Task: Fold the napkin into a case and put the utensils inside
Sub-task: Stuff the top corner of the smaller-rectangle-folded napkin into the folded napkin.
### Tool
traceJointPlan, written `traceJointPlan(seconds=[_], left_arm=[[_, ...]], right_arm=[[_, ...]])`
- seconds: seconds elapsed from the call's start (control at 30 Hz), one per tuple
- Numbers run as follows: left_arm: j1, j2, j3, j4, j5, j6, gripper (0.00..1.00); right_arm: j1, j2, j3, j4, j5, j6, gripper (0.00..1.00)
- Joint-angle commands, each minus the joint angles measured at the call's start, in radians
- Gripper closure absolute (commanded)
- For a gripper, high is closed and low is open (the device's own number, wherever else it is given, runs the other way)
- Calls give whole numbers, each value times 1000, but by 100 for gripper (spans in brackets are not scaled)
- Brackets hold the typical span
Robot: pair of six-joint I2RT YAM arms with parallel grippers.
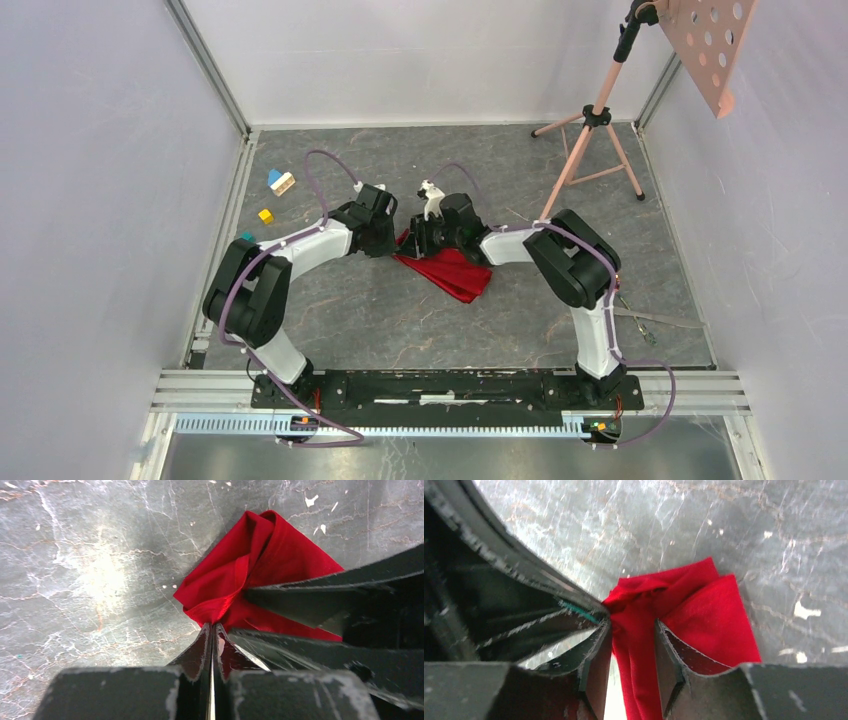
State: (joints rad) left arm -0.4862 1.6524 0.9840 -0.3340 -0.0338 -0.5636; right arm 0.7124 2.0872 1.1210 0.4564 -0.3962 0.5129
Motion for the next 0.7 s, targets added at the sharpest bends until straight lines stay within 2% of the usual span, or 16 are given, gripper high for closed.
traceJointPlan(seconds=[0.0,0.23,0.53,0.67], left_arm=[[6,-26,-8,51,37,-31,98],[6,-23,-5,62,59,-30,98],[5,-21,-5,78,94,-32,98],[3,-6,2,104,141,-50,98]], right_arm=[[-11,-119,-51,-44,-78,-13,57],[-24,-145,-56,-79,-68,-43,59],[-20,-56,-4,-48,-59,-27,86],[18,18,60,-29,-52,1,92]])
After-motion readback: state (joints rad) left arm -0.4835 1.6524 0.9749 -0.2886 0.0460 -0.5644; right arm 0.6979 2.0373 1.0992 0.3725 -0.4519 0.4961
